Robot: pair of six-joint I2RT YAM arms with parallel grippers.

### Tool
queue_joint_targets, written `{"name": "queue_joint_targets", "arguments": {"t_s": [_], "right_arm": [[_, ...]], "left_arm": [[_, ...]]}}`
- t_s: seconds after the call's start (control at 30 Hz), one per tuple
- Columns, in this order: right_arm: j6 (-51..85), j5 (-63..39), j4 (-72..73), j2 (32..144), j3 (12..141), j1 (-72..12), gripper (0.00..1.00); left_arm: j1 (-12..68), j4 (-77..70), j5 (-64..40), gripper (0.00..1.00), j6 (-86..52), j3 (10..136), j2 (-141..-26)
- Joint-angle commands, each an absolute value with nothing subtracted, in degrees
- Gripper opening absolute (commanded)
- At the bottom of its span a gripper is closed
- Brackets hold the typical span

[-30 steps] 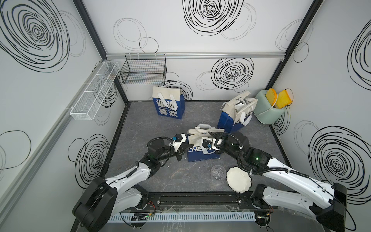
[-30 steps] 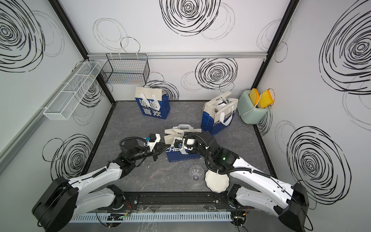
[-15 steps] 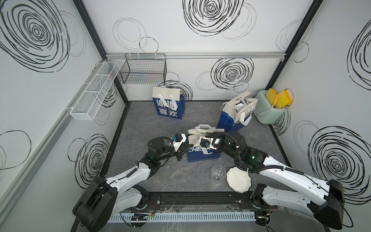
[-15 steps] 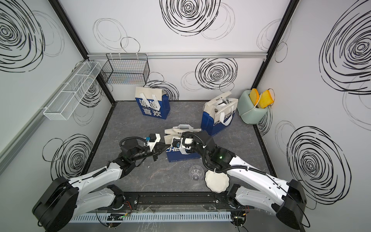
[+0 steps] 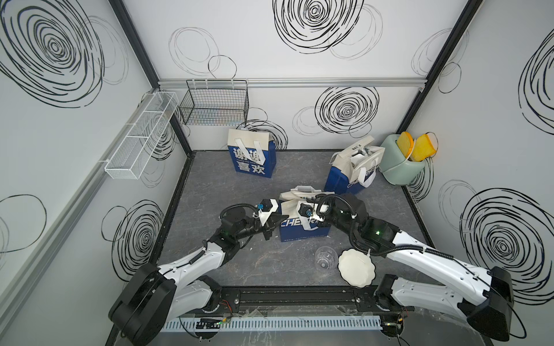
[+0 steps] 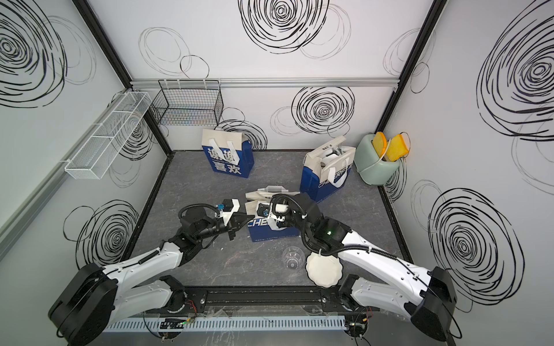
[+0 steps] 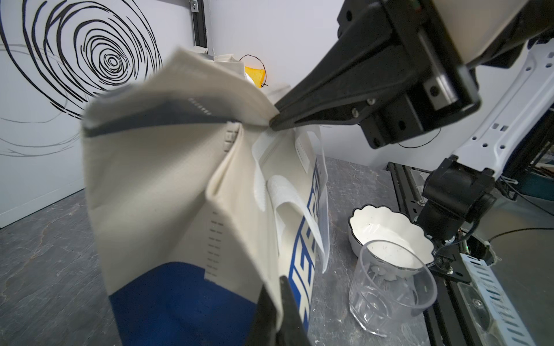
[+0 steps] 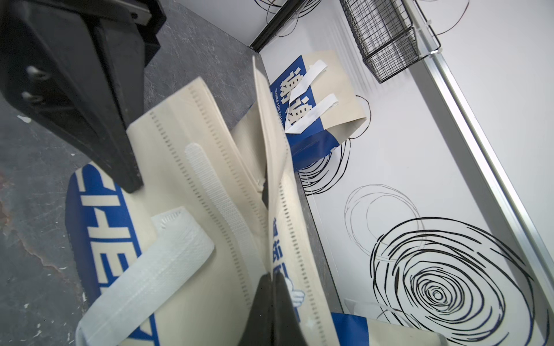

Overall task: Open the takeout bag
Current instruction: Open the takeout bag at the center of the board.

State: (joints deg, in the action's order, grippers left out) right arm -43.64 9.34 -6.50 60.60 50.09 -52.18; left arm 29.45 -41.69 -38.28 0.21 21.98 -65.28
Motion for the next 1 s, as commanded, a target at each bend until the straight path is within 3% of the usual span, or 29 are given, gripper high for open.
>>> {"name": "queue_joint_targets", "arguments": {"t_s": [0.0,0.43,0.97], "right_arm": [[-40.12,4.15,-8.19,60.03,53.60,-51.13,0.00],[-36.65,-2.35,-12.58,59.81,57.96,-46.64,0.00],[-38.88,-0.96,-19.05,62.48,65.00,-46.23,0.00]], "left_arm": [[29.43,-43.51,-38.94,0.00,0.39,22.34,-65.38],[29.36,-43.25,-38.75,0.00,0.60,22.28,-65.22],[29.40,-43.20,-38.44,0.00,0.73,22.37,-65.50]]}}
